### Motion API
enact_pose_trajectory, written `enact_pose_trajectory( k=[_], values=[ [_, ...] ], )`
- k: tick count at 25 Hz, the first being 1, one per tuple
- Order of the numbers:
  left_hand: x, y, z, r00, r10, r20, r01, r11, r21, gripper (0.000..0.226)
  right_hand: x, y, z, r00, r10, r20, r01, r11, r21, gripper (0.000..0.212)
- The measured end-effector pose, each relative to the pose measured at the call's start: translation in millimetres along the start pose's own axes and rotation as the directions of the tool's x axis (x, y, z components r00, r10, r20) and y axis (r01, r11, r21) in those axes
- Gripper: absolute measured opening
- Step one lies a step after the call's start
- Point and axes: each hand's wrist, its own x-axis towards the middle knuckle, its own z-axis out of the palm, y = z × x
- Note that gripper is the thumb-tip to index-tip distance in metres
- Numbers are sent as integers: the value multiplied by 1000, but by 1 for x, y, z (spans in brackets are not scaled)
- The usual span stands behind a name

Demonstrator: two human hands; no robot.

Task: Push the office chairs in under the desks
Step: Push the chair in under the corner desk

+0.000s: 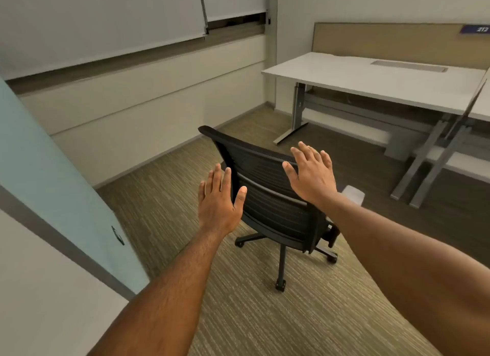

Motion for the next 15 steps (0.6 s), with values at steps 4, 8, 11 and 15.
enact_pose_trajectory(
  k=[4,8,11,15],
  values=[
    [36,-9,4,1000,-23,9,23,1000,-8,81,41,1,10,982,88,167,-77,994,-74,71],
    [92,-18,10,1000,-9,4,9,1000,-6,72,65,2,22,986,123,116,-105,984,-147,88],
    [147,-26,17,998,-37,45,35,999,36,71,81,10,21,994,87,67,-70,974,-216,92],
    [227,-35,28,993,-2,116,-10,995,103,73,106,29,18,999,32,44,-21,973,-230,91]
  ],
)
